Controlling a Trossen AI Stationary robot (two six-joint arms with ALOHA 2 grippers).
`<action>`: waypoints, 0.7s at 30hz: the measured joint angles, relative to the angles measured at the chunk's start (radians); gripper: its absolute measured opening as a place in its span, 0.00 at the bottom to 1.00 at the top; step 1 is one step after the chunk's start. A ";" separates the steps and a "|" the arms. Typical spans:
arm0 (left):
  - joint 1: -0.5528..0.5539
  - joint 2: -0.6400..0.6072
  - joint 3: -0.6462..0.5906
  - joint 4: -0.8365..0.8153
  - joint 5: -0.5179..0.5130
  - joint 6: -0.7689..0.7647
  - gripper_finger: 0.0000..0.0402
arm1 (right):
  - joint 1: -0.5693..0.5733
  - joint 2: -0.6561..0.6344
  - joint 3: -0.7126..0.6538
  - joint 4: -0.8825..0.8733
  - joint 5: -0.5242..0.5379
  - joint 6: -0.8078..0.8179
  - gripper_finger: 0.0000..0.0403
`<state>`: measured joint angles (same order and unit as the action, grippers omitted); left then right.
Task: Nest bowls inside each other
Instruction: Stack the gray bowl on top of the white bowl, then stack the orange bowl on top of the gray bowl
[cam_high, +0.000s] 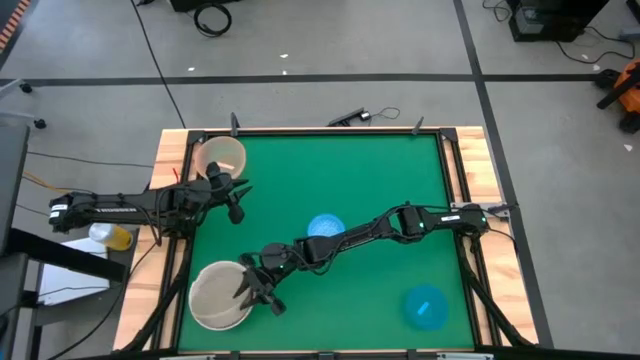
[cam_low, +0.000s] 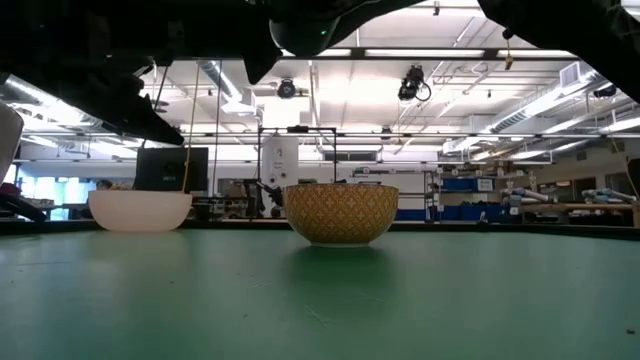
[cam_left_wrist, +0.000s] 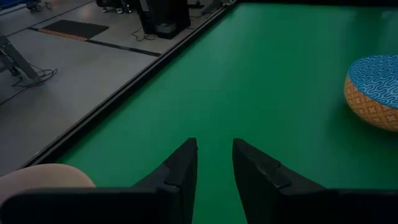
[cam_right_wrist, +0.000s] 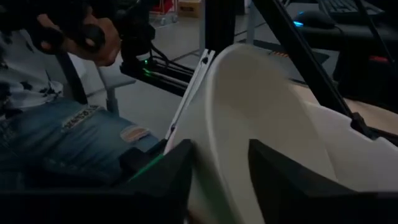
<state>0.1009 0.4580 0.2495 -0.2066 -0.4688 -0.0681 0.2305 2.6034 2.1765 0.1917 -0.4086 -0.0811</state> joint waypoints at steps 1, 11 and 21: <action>0.000 0.000 0.000 0.000 0.000 0.000 0.26 | 0.000 0.000 0.000 0.001 -0.001 -0.001 0.45; 0.000 0.000 0.000 -0.069 -0.001 -0.040 0.26 | 0.013 -0.051 0.000 -0.092 0.230 -0.059 0.46; 0.095 0.013 0.000 -0.204 -0.015 -0.233 0.26 | 0.006 -0.196 0.000 -0.423 0.863 0.015 0.44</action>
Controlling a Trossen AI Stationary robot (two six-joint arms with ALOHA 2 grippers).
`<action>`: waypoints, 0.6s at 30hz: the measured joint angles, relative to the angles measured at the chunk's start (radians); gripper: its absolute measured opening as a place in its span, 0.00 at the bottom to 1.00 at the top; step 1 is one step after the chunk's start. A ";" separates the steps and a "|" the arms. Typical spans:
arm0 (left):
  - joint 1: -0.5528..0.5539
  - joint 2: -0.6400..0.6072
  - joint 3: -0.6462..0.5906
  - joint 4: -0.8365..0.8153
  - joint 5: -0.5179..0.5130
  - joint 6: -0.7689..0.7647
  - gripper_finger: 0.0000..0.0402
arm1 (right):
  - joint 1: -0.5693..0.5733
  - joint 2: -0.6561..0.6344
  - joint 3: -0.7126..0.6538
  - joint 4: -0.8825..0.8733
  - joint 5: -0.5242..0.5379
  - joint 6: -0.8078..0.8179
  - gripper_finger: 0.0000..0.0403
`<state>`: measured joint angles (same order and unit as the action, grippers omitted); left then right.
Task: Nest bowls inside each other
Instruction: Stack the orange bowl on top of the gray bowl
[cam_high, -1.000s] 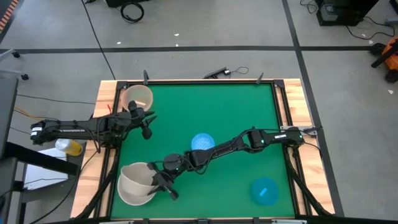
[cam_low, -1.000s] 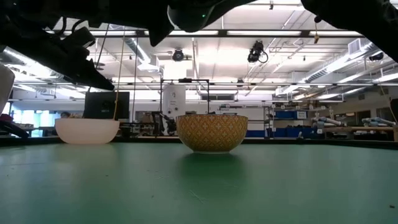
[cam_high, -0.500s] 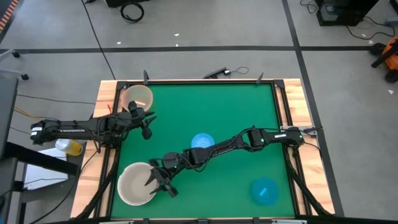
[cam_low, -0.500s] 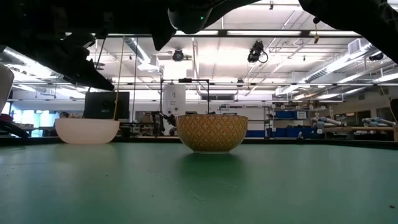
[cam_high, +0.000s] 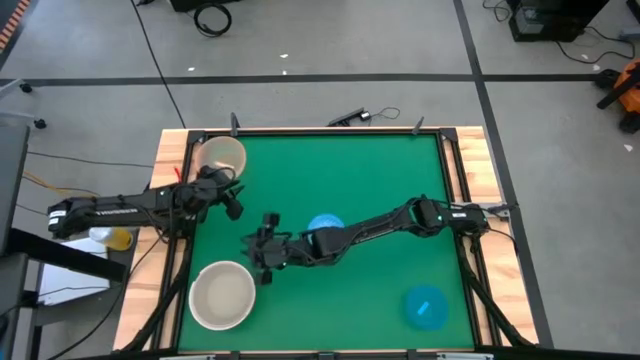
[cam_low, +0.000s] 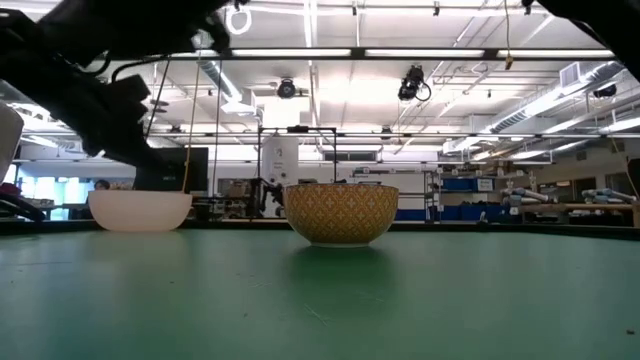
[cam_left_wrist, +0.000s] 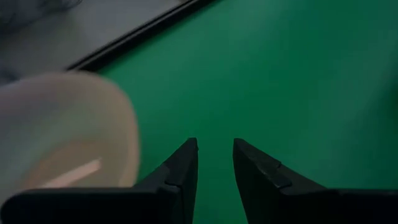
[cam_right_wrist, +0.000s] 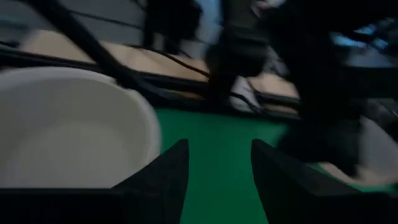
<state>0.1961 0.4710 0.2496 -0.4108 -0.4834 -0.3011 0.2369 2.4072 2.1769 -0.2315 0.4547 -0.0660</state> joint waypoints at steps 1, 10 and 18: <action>0.023 0.008 0.000 -0.006 0.000 -0.012 0.26 | -0.008 -0.011 0.000 -0.036 0.006 0.012 0.44; 0.167 0.119 0.052 -0.010 0.094 -0.025 0.26 | -0.098 -0.091 0.000 -0.300 0.001 0.137 0.44; 0.144 0.134 0.172 -0.062 0.042 0.044 0.26 | -0.251 -0.090 -0.013 -0.285 -0.035 0.232 0.44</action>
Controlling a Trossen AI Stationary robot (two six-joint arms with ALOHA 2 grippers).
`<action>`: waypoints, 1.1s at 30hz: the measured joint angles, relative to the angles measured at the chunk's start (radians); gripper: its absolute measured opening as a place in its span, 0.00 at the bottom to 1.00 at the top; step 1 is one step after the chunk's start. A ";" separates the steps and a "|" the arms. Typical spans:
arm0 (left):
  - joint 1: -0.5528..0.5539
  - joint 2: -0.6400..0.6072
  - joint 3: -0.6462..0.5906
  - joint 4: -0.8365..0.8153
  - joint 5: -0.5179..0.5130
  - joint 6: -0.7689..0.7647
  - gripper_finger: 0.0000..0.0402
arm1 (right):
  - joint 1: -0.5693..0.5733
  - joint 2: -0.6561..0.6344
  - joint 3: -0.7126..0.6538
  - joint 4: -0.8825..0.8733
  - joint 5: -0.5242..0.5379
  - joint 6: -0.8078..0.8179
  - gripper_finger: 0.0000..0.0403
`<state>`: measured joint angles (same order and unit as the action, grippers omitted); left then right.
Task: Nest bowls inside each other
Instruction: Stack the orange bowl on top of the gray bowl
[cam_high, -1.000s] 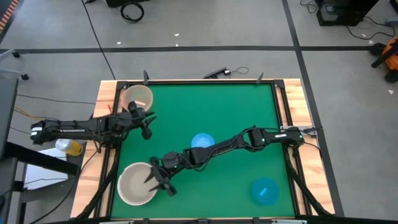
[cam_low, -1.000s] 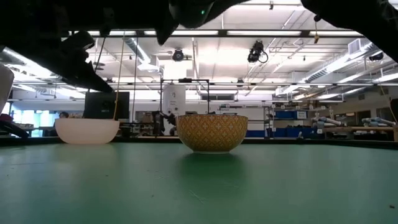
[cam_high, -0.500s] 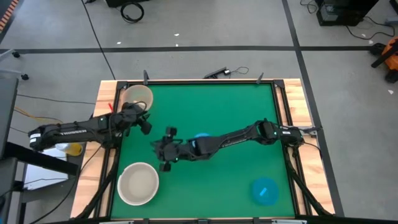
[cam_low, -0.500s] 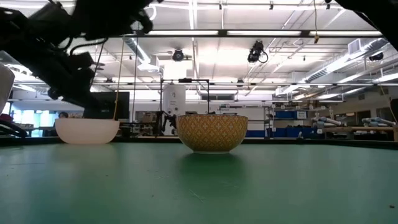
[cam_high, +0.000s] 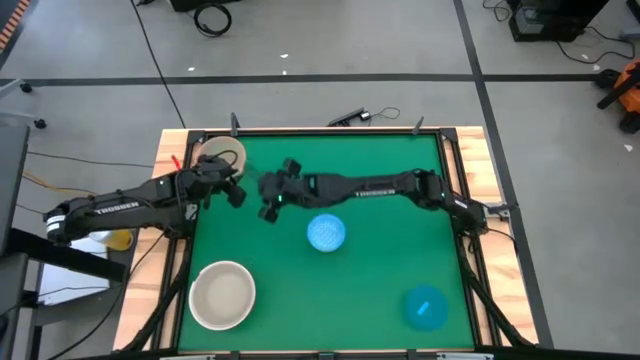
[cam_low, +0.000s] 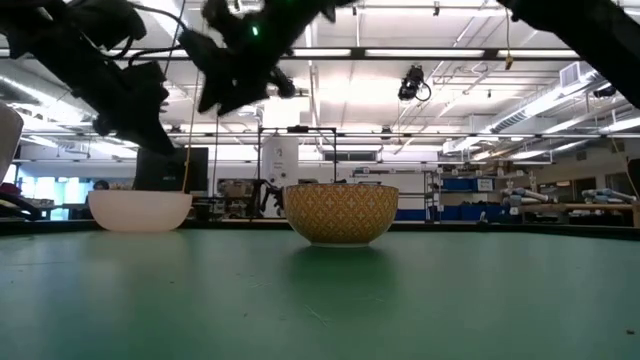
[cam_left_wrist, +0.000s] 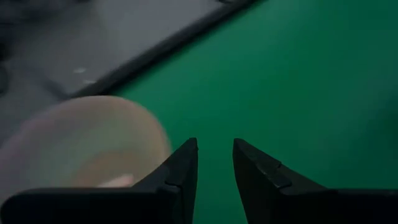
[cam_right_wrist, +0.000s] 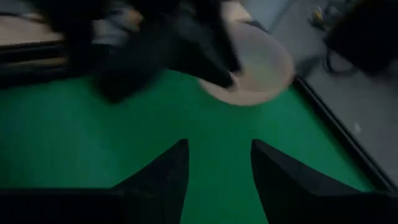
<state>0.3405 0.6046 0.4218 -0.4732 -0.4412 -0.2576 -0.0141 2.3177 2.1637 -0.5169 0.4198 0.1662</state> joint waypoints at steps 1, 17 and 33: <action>0.005 0.006 0.000 -0.007 -0.036 0.003 0.26 | -0.019 0.000 -0.015 0.010 -0.001 0.031 0.44; 0.164 0.369 -0.005 0.030 -0.043 0.060 0.26 | -0.158 0.004 -0.116 0.067 -0.157 0.323 0.44; 0.071 0.446 -0.005 0.137 -0.044 0.336 0.01 | -0.175 0.003 -0.133 0.090 -0.097 0.286 0.37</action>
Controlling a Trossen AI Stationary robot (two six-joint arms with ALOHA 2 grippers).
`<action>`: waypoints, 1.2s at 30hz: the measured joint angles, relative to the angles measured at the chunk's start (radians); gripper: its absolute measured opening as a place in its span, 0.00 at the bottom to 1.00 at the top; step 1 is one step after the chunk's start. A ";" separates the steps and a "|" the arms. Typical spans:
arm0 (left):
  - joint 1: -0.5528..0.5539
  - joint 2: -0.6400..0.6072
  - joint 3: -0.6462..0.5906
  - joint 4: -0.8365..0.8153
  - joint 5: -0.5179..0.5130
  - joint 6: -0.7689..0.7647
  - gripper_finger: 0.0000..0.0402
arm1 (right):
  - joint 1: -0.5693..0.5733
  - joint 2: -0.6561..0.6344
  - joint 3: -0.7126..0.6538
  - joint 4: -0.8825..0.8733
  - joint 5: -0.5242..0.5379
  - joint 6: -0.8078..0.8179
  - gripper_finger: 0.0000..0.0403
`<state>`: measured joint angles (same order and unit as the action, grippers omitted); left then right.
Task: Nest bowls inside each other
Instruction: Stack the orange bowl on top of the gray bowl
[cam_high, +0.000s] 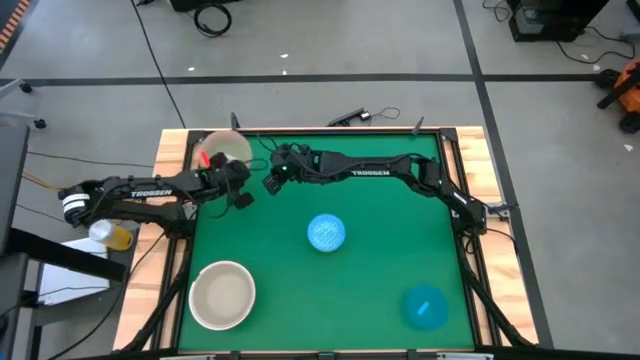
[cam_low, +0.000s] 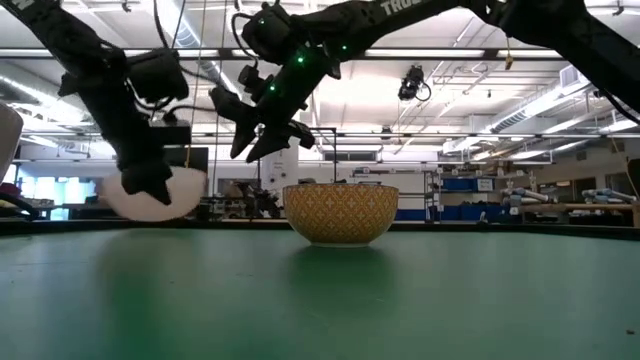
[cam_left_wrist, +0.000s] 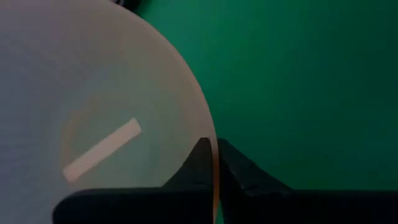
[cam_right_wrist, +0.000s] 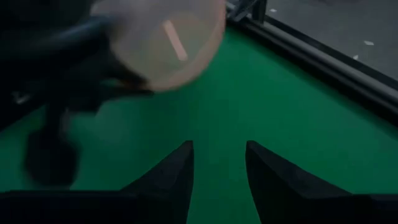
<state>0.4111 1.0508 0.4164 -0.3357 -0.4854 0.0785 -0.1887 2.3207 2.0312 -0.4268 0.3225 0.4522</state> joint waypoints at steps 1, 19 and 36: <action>-0.037 0.000 0.000 0.016 0.000 0.025 0.01 | -0.007 0.000 0.000 0.007 -0.007 -0.011 0.37; -0.440 0.001 0.000 0.062 -0.110 0.277 0.00 | -0.034 -0.002 0.001 0.021 -0.070 -0.078 0.35; -0.605 0.000 0.297 -0.287 -0.157 -0.181 0.45 | -0.017 -0.091 0.001 -0.239 0.220 -0.061 0.02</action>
<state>-0.1938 1.0512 0.7134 -0.6230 -0.6429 -0.1027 -0.2062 2.2294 2.0324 -0.6657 0.5425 0.3908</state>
